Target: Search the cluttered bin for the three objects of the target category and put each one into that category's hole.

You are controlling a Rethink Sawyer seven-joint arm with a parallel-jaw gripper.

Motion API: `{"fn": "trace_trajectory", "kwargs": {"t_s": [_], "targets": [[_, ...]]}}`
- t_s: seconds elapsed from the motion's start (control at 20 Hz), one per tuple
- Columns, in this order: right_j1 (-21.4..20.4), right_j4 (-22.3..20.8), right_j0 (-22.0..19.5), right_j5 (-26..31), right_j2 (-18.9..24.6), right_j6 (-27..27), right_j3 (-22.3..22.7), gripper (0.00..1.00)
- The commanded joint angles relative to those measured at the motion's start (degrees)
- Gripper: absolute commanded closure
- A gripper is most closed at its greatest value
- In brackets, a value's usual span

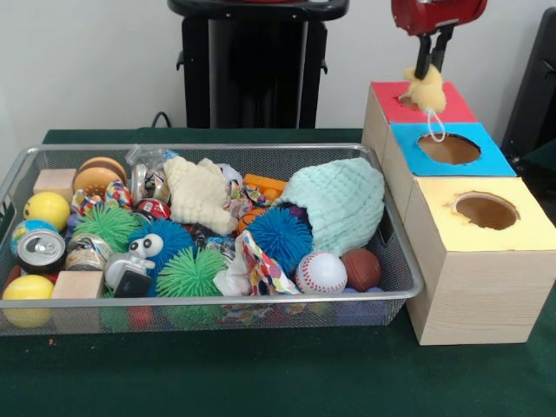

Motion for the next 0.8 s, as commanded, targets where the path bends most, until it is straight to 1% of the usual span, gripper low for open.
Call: {"fn": "trace_trajectory", "kwargs": {"t_s": [0.05,0.2,0.35,0.5,0.7,0.8], "targets": [[-3.85,4.96,1.79,-4.85,2.11,16.40,15.75,1.00],[-4.49,6.23,2.78,-7.50,2.03,16.04,18.86,1.00],[-4.58,6.15,4.49,-8.38,0.75,16.25,20.43,1.00],[-4.29,4.53,5.82,-9.06,-0.78,15.89,21.43,1.00],[-4.17,3.58,6.37,-12.68,-1.26,15.41,24.35,1.00],[-3.35,3.33,6.30,-14.91,-1.10,15.22,25.17,1.00]]}}
